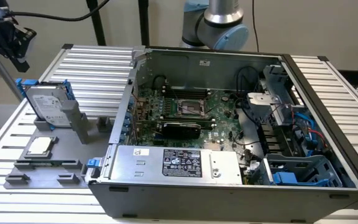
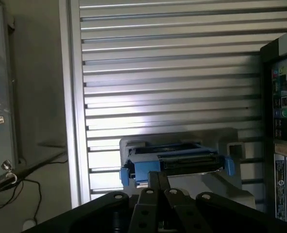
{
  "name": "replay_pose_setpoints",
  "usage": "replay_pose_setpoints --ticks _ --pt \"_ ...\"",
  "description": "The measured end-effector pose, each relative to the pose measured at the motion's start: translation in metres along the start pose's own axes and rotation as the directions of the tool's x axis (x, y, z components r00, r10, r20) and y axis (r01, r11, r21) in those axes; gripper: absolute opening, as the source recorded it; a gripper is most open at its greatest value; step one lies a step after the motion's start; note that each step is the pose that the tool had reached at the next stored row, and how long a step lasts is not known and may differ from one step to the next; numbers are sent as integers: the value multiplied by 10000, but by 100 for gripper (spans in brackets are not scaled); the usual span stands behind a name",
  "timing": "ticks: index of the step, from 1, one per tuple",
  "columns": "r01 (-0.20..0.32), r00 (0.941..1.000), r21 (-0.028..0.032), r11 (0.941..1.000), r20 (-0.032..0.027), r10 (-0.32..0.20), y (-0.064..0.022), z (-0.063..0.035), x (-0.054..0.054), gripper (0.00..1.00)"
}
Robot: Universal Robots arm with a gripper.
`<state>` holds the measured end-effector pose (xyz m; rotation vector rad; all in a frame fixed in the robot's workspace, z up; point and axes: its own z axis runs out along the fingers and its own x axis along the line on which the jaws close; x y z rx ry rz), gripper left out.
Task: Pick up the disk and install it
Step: 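Reach for the disk, then pick up the disk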
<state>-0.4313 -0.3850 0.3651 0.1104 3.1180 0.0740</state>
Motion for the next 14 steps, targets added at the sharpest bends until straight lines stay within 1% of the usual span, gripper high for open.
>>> replay_pose_setpoints --ticks 14 --pt "1 10000 0 10000 0 -1 0 1 2 0"
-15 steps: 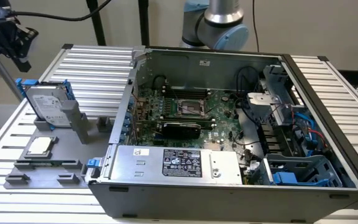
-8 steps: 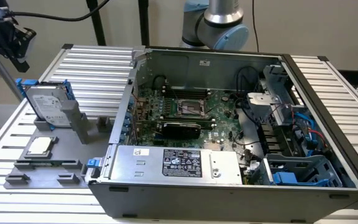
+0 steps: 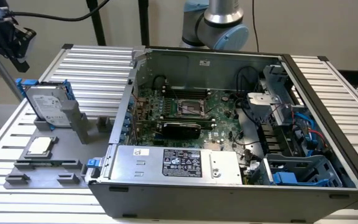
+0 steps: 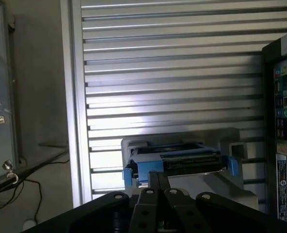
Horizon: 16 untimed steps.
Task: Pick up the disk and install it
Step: 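Pick up the disk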
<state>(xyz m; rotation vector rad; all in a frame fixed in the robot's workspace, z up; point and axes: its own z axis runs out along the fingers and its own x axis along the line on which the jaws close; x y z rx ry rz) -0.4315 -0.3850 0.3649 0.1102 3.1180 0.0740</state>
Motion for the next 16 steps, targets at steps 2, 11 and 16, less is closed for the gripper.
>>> replay_pose_setpoints --ticks 2,11,16 --pt "7 10000 0 10000 -1 -7 1 0 -7 0" --pt "1321 9912 -29 9912 -63 -1321 3 14 -44 0" --pt "2216 9751 -54 9751 -103 -2216 2 25 -44 0"
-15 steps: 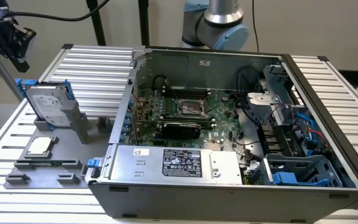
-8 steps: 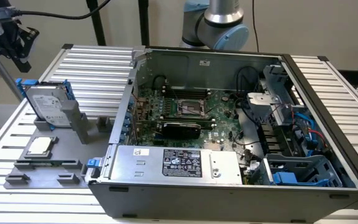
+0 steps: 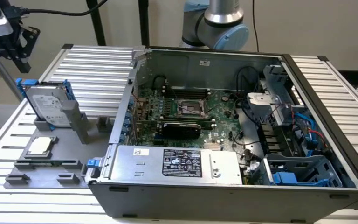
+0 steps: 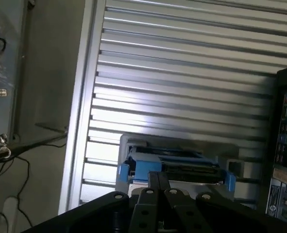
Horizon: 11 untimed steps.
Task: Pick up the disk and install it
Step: 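Pick up the disk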
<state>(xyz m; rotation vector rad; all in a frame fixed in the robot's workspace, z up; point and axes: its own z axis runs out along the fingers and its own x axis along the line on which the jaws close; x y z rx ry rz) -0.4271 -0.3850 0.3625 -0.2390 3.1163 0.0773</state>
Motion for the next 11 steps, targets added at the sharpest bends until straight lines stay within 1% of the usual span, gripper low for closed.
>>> replay_pose_setpoints --ticks 3,6,8,11 --pt "548 9985 -11 9985 -26 -548 0 6 0 0" --pt "1085 9941 -24 9941 -50 -1085 0 12 0 0" --pt "1446 9895 -33 9895 -67 -1447 -1 16 0 0" --pt "1983 9801 -47 9801 -91 -1984 -1 22 0 0"
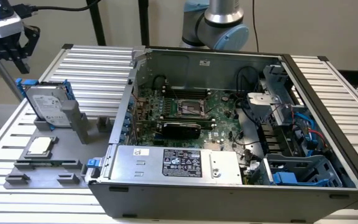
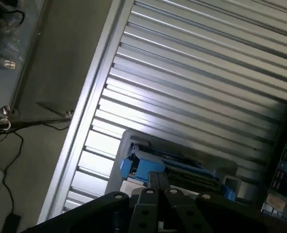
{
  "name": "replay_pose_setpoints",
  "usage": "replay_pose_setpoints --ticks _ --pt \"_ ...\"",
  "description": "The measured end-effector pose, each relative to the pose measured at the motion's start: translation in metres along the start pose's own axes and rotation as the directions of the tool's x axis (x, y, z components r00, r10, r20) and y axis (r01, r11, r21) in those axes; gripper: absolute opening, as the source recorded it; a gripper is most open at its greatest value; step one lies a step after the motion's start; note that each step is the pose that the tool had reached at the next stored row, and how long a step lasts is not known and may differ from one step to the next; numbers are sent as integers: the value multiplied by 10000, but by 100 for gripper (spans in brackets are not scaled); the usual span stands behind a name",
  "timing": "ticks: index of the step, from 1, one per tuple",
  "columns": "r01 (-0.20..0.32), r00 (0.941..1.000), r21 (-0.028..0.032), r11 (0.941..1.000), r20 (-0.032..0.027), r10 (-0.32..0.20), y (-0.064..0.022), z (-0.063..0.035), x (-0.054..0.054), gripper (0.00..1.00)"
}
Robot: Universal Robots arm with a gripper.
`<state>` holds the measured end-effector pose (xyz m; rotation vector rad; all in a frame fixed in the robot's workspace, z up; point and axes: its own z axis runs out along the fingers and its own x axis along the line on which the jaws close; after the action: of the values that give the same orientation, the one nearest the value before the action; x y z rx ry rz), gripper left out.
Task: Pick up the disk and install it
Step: 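Pick up the disk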
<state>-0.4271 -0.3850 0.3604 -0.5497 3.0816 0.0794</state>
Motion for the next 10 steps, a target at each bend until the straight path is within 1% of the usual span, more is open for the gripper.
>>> replay_pose_setpoints --ticks 2,5,8,10 --pt "369 9993 -8 9993 -19 -369 0 4 0 0" --pt "913 9958 -20 9958 -43 -913 -1 10 0 0" --pt "1448 9894 -33 9895 -68 -1448 -1 16 0 0" --pt "1813 9834 -43 9834 -85 -1814 -1 22 1 0"
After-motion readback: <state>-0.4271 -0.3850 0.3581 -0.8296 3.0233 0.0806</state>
